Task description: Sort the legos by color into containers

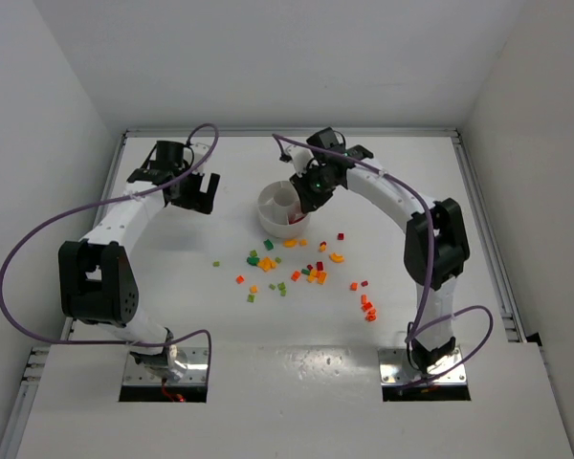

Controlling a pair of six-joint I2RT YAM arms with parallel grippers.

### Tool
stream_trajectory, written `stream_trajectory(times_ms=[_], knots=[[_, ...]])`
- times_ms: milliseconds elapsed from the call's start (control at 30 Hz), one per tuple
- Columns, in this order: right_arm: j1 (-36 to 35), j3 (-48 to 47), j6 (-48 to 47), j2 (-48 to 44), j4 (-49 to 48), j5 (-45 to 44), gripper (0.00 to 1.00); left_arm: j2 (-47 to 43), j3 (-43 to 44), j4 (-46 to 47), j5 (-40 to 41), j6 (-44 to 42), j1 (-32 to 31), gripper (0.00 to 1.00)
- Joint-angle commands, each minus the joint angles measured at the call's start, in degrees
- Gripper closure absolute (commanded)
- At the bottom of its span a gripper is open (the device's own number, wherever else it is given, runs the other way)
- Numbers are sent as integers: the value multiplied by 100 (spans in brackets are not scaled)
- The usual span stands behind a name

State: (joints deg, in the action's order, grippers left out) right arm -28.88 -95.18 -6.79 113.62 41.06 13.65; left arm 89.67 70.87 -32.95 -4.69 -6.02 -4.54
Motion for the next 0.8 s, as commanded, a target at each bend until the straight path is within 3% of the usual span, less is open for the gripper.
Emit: stream_trajectory(times_ms=[0,67,100,200,467,600,767], knots=[[-38,-378,90,107,-2,120,85,7,225,96,3,-48,-47,0],[-38,-449,90,107,51,120,79,7,225,96,3,-48,-47,0],[-38,-449,90,160,51,120,71,7,225,96,3,-48,-47,0],[-38,-449,142,99,51,120,58,7,225,96,3,-48,-47,0],[93,16,265,-454,-1,-362,56,7,225,96,3,-48,-47,0],[364,1138,388,-990,-230,-1064,62,-45,225,96,3,-48,-47,0],[603,2046,783,-1211,-291,-1128,66,-46,225,96,3,-48,-47,0]])
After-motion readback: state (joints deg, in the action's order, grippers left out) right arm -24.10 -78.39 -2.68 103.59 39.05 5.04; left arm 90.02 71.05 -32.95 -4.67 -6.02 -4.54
